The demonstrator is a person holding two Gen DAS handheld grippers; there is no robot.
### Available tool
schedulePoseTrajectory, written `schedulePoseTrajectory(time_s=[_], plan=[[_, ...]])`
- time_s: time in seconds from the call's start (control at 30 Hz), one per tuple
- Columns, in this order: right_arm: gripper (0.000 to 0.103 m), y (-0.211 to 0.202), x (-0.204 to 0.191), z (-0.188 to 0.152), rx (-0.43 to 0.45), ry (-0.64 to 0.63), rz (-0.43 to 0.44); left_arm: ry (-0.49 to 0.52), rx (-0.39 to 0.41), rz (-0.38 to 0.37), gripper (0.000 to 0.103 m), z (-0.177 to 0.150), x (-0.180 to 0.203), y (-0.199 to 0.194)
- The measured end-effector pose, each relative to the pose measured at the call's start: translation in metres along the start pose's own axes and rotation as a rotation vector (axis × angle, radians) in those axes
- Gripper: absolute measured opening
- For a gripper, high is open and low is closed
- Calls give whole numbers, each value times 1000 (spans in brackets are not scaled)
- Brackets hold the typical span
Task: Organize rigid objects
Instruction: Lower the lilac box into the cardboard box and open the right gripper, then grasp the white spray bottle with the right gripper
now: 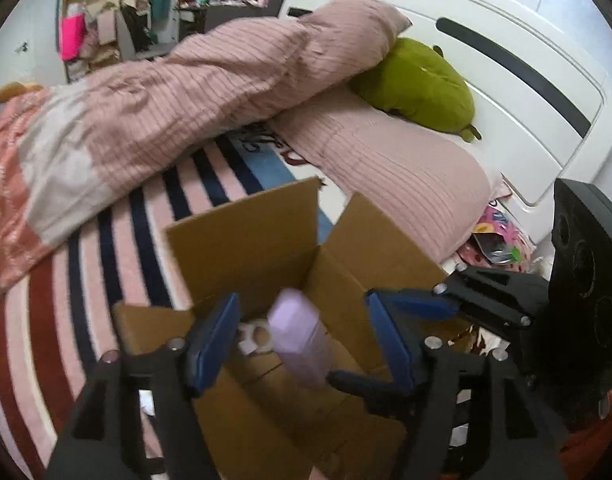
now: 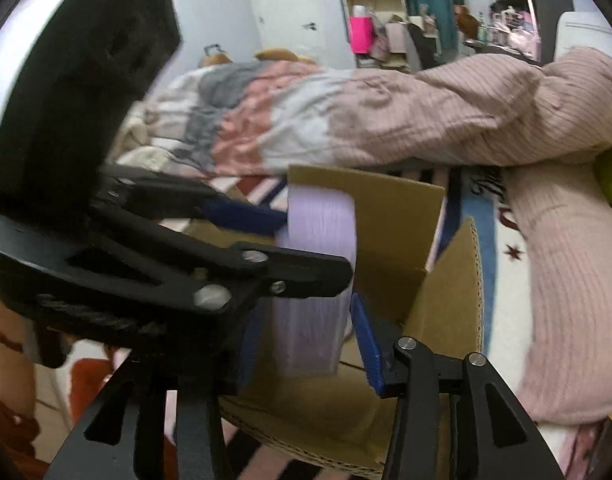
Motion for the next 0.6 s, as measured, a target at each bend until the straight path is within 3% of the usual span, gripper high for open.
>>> schedulePoseTrajectory(time_s=[0.07, 0.23, 0.33, 0.47, 0.6], plan=[[67, -6, -7, 0, 15, -14, -3, -21, 35, 23, 68, -7, -9, -20], [91, -19, -49, 10, 90, -119, 19, -97, 132, 138, 72, -36, -47, -87], [103, -21, -90, 17, 149, -197, 90, -146, 166, 218, 73, -65, -75, -120], [103, -6, -147, 23, 138, -293, 159, -232, 182, 306, 73, -110, -118, -151], [103, 28, -197, 18, 72, -318, 246, -327, 192, 342, 73, -160, -160, -165]])
Point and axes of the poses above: each gripper's, at about its wrist camera, not at the fingertips, and y roughly the way its jaws point, x to its right, z to its top, the point moved 5 cm from there along y, roughly the way its jaws point, and after that the axes turned 3 degrees about y, right-handed, at the moved point
